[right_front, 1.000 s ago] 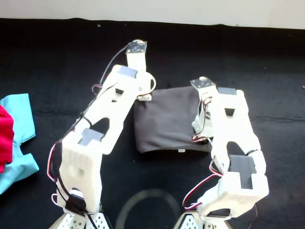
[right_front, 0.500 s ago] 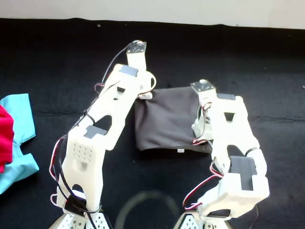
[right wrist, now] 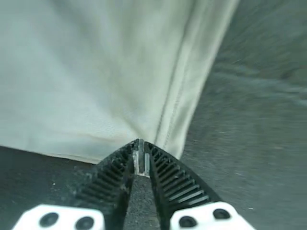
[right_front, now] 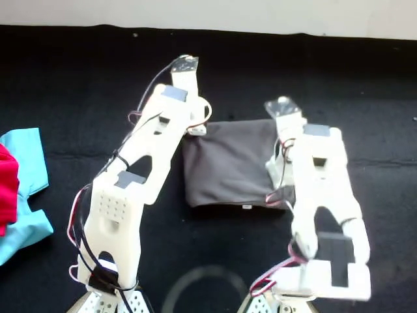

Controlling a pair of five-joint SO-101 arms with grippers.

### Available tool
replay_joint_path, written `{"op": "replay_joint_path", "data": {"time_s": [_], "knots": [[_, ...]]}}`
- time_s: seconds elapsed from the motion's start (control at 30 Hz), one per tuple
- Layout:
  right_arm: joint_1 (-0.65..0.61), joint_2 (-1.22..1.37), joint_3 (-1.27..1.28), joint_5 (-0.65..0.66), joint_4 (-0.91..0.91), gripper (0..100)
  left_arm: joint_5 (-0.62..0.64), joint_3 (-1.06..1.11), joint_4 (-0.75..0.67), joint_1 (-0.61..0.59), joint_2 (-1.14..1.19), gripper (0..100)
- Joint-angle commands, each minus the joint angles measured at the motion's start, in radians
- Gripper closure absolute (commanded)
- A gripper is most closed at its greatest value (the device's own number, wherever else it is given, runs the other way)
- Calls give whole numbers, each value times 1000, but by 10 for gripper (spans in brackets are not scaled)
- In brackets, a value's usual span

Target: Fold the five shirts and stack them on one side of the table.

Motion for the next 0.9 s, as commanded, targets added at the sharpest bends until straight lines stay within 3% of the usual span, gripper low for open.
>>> {"op": "replay_joint_path", "data": {"time_s": [0.0,0.27,0.47,0.87], "knots": [[8,-160,-76,12,35,992,5,-71,101,-25,-159,990],[8,-153,-226,5,24,992,3,-35,359,-16,-407,990],[10,91,-501,-91,53,992,3,231,377,16,-582,990],[13,641,-984,-130,202,992,5,944,-180,259,-903,990]]}}
